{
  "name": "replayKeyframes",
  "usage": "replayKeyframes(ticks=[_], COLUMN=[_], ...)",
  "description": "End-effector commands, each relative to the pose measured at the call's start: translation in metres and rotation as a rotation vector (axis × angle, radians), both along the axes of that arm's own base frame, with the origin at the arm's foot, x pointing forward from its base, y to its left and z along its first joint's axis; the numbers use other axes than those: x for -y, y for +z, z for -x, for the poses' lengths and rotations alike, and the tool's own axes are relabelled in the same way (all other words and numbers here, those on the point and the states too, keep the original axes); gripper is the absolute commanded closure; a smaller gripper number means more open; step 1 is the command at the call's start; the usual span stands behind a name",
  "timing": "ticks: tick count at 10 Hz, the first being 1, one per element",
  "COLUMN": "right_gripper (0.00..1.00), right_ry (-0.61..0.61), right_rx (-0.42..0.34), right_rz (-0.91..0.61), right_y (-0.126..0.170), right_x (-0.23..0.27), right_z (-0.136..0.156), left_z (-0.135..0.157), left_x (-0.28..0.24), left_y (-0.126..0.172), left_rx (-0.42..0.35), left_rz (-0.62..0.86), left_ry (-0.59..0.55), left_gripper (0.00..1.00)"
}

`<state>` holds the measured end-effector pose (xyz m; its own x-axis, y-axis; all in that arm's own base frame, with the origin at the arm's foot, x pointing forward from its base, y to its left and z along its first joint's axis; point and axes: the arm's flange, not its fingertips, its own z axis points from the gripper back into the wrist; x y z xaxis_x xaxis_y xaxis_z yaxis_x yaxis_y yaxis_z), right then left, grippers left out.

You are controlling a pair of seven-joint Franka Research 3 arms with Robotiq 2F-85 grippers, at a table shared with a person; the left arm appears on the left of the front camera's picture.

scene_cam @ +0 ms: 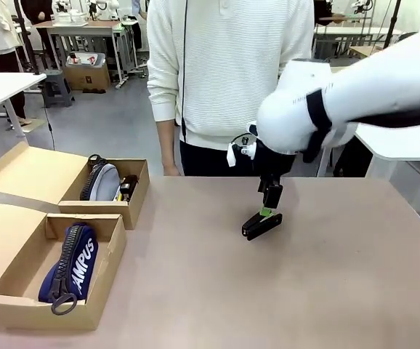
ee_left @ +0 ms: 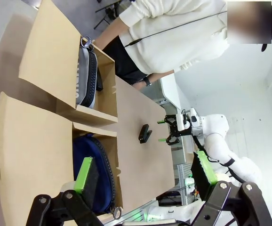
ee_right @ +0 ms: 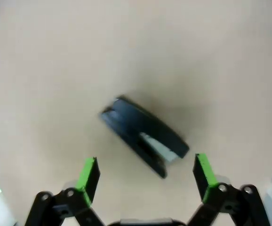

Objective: Place items inside the box.
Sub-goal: Pick up a Pencil pouch or Stapler and place it inside the Mailer Box closest to the robot.

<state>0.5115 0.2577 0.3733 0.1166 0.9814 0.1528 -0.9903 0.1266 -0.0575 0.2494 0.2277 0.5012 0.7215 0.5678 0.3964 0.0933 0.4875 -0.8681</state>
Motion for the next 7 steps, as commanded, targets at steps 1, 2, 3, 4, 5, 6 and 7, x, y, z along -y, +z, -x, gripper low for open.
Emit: replayKeyframes(ticks=[1,2,3,4,5,6,7], right_gripper=[0.0,0.0,0.0,0.0,0.0,0.0,0.0], right_ry=[0.035,0.0,0.192,0.222,0.272,0.325,0.365], right_rx=[-0.098,0.0,-0.072,-0.086,-0.098,-0.095,-0.087], right_rz=[0.001,0.0,0.095,0.125,0.117,0.11,0.105], right_y=[0.011,0.0,0.001,-0.005,-0.008,-0.011,-0.014], right_x=[-0.004,0.0,-0.003,-0.004,-0.001,0.0,-0.002], right_z=[0.006,0.0,-0.004,-0.009,-0.012,-0.011,-0.011], left_z=[0.0,0.0,0.0,0.0,0.0,0.0,0.0], left_x=[0.0,0.0,0.0,0.0,0.0,0.0,0.0], left_y=[0.0,0.0,0.0,0.0,0.0,0.0,0.0], left_rx=[0.039,0.039,0.039,0.039,0.039,0.039,0.039], left_rz=[0.008,0.008,0.008,0.008,0.008,0.008,0.008], left_ry=[-0.002,-0.002,-0.002,-0.002,-0.002,-0.002,-0.002], left_gripper=[0.0,0.0,0.0,0.0,0.0,0.0,0.0])
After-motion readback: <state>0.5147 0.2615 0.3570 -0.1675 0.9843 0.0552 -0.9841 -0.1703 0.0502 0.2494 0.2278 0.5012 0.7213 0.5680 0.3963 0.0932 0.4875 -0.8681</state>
